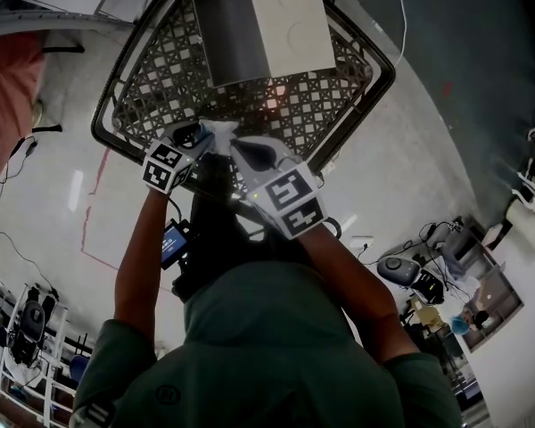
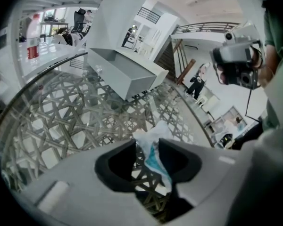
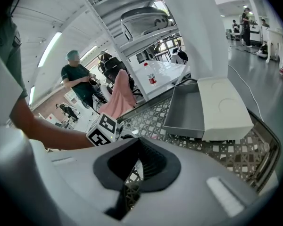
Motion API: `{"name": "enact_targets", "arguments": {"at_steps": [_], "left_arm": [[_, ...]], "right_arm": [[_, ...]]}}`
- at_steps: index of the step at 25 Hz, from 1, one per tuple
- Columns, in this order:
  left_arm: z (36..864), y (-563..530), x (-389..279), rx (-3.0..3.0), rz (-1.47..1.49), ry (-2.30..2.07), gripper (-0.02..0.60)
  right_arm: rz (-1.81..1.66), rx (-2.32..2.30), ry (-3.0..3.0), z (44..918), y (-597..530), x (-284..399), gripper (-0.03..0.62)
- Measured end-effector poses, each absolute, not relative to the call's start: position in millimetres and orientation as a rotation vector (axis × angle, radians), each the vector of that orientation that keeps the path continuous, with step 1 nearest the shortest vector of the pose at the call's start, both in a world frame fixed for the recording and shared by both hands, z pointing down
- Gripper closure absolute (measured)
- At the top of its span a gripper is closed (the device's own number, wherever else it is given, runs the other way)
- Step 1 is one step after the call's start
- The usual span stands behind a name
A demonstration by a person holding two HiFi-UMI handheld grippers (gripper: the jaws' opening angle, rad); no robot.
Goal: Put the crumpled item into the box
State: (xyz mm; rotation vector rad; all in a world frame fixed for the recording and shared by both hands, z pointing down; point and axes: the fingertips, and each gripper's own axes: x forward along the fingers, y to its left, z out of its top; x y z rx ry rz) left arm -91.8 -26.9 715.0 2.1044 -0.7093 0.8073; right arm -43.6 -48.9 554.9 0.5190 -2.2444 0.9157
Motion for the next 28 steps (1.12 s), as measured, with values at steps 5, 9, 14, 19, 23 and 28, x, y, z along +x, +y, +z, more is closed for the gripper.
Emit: {"name": "enact_targets", "arguments": {"at_steps": [5,9,14,19,23,28], "left_arm": [[714,-30,-92,2.097,0.8,-0.702,0.458],[713,-35,-86,2.1,0.791,-0.7,0.482],[711,-43,-80,2.113,0.78,-0.701,0.492],[710,-42,-79,2.108,0.768,-0.693,0.501],[708,-41,-81,2.119,0.775,-0.695,0.517],[702,-41,-85,2.132,0.775,-0.708,0.528]], "right_arm": [[0.923,0.53,-2.237,558,-54,-41,0.588],[0.928,0.535,-2.229,560,-54,-38,0.588],[0.93,0.54,-2.228,560,-54,-38,0.588],[0.93,0.543,-2.223,562,-52,-38,0.588],[0.925,0.543,-2.221,562,-48,-38,0.588],[0.915,0.547,-2.223,559,-43,-40,0.588]]}}
